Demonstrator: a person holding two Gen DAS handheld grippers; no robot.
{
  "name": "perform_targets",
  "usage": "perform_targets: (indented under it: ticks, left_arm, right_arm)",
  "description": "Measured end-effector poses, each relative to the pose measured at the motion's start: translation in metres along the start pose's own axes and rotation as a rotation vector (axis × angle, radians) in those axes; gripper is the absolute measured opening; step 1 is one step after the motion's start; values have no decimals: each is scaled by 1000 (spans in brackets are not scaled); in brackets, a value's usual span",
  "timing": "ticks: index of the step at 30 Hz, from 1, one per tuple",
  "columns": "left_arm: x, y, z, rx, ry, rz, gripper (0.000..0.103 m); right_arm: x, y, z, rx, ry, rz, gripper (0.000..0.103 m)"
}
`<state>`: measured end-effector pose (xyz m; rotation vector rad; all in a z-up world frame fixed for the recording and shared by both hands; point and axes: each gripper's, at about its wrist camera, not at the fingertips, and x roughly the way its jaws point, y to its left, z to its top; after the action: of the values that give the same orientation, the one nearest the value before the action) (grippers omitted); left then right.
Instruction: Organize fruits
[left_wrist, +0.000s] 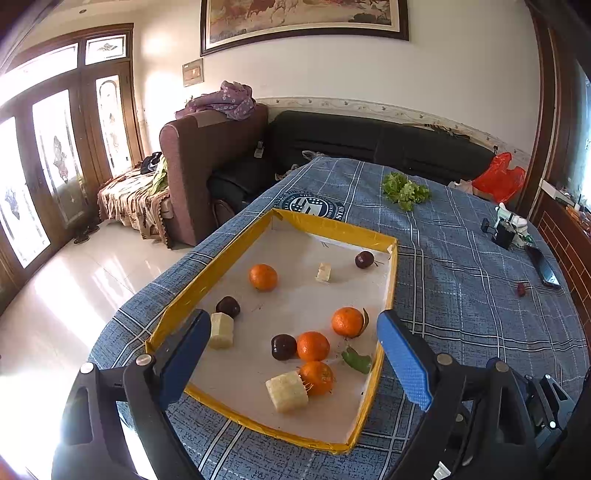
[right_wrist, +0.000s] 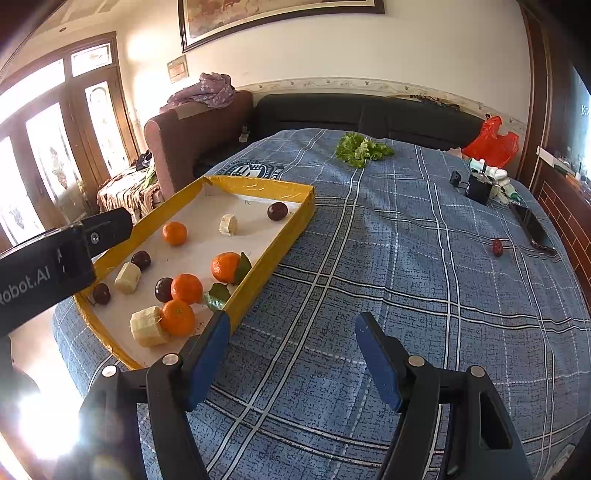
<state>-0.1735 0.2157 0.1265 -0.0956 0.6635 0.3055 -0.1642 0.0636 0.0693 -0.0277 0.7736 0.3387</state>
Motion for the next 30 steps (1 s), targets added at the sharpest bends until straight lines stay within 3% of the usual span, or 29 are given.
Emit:
perform_targets:
  ticks: [13, 18, 24, 30]
  left_arm:
    - [17, 2, -3, -25, 44, -37, 91]
    - [15, 1, 1, -36, 21, -53, 91]
    - [6, -21, 13, 20, 0, -114, 91]
    - [1, -41, 24, 69, 3, -218, 91]
  right_arm:
    - [19, -7, -4, 25, 36, 14, 75]
    - [16, -27, -6, 19, 19, -18, 75]
    - [14, -111, -2, 101, 38, -138, 75]
    - [5, -216, 38, 233, -10, -231, 71]
